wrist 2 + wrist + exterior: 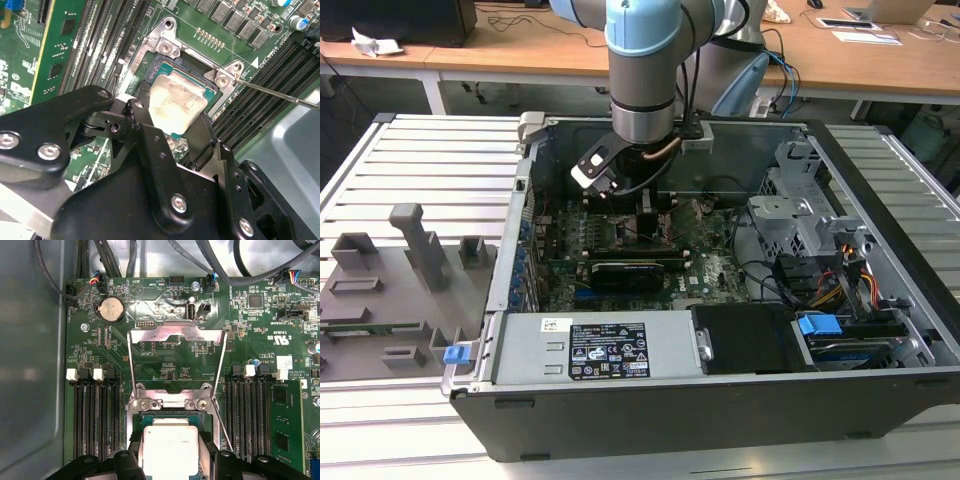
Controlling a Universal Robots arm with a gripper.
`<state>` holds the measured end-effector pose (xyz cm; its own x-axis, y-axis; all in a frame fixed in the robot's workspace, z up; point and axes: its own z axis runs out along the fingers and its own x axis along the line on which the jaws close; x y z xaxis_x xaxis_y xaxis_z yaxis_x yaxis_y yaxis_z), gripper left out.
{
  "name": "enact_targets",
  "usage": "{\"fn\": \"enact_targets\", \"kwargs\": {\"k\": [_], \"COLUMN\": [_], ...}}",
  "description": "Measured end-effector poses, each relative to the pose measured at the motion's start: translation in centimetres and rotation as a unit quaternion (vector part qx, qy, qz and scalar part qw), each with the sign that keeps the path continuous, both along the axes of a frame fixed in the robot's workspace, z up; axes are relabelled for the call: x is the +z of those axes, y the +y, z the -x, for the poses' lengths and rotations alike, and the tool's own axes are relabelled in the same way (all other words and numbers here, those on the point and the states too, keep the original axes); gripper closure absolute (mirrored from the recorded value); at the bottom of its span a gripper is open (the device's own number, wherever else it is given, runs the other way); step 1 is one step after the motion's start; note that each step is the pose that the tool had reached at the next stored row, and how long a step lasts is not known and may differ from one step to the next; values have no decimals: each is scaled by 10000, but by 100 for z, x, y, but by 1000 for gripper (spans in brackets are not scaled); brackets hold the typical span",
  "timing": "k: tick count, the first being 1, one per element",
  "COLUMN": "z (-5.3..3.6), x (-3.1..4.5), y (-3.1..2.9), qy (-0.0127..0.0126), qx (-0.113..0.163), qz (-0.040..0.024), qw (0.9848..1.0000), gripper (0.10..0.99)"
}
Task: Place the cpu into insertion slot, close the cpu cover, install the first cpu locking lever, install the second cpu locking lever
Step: 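Place the cpu into insertion slot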
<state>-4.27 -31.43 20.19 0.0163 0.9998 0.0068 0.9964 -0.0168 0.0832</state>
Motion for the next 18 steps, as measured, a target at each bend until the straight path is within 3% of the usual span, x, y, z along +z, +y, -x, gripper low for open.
{"fn": "enact_targets", "kwargs": {"k": [5,14,18], "z": [1,1,1], "x": [13,-19,-23], "y": [-1,-2,-1], "qy": [0,1,1], "qx": [3,22,22], "qz": [90,36,35], "qw": [10000,10000,10000], "gripper": [557,557,478]}}
